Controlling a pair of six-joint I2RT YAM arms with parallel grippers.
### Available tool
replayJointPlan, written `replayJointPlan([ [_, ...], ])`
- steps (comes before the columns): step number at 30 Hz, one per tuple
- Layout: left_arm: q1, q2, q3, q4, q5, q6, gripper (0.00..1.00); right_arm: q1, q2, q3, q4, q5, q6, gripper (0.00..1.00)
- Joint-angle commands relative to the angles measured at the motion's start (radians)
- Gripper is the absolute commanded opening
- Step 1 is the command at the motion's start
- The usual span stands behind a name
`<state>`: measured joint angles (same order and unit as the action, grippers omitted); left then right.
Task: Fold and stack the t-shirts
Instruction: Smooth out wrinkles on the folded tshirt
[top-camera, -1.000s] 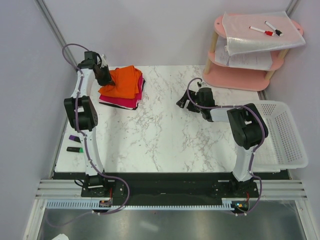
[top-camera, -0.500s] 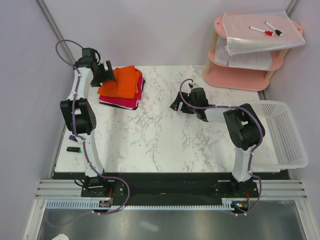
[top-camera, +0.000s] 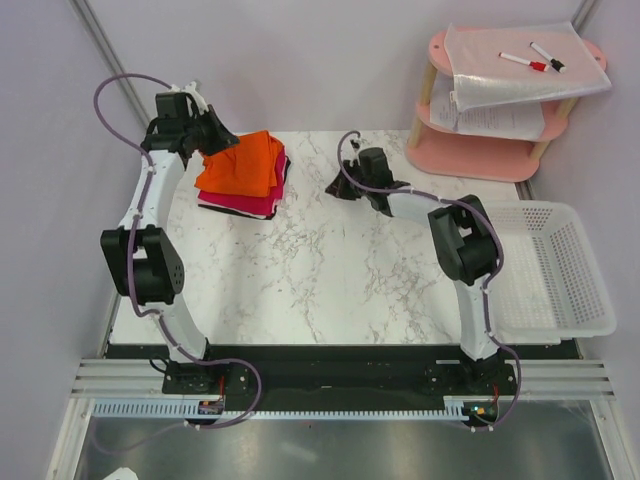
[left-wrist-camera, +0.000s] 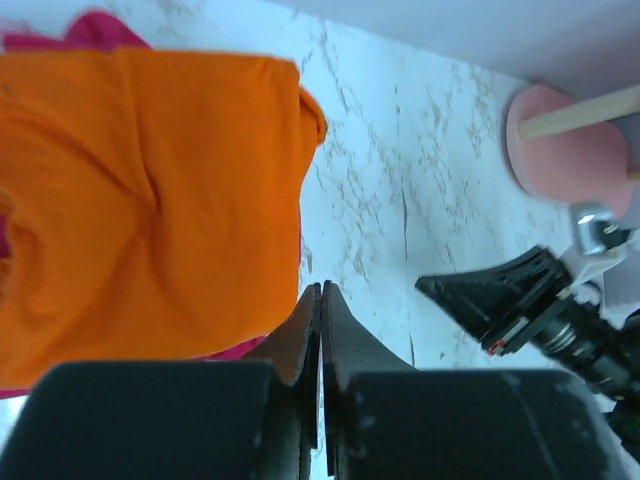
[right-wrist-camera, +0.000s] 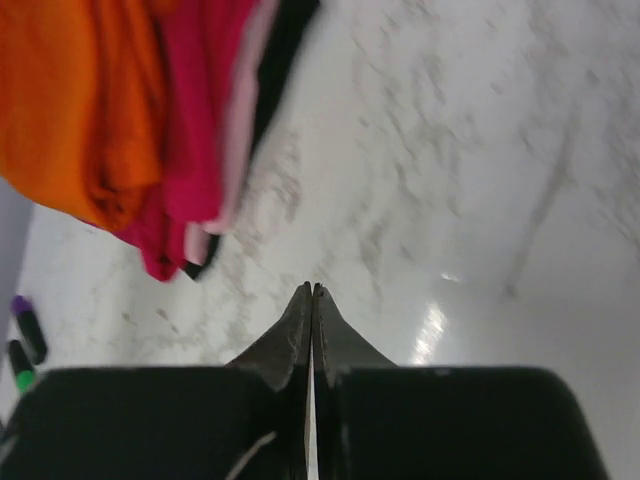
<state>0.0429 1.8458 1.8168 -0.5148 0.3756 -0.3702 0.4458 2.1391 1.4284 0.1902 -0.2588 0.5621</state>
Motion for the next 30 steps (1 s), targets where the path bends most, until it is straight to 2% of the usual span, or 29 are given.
replayJointPlan([
  [1, 0.006, 0.075, -0.147, 0.183, 0.193, -0.117, 0.02, 0.042, 0.097, 0.314, -0.021, -0.12, 0.015, 0.0],
  [6, 0.009, 0.15, -0.192, 0.335, 0.244, -0.199, 0.02, 0.067, 0.241, 0.538, 0.032, -0.221, 0.142, 0.0],
  [12, 0.009, 0.292, -0.166, 0.36, 0.322, -0.26, 0.02, 0.114, 0.326, 0.633, 0.11, -0.229, 0.219, 0.0],
  [20, 0.009, 0.342, -0.283, 0.398, 0.358, -0.286, 0.02, 0.162, 0.475, 0.842, 0.115, -0.208, 0.283, 0.0],
  [25, 0.006, 0.319, -0.344, 0.412, 0.356, -0.279, 0.02, 0.174, 0.502, 0.877, 0.13, -0.171, 0.298, 0.0],
  [30, -0.008, 0.296, -0.369, 0.41, 0.382, -0.263, 0.02, 0.18, 0.53, 0.866, 0.137, -0.065, 0.305, 0.0],
])
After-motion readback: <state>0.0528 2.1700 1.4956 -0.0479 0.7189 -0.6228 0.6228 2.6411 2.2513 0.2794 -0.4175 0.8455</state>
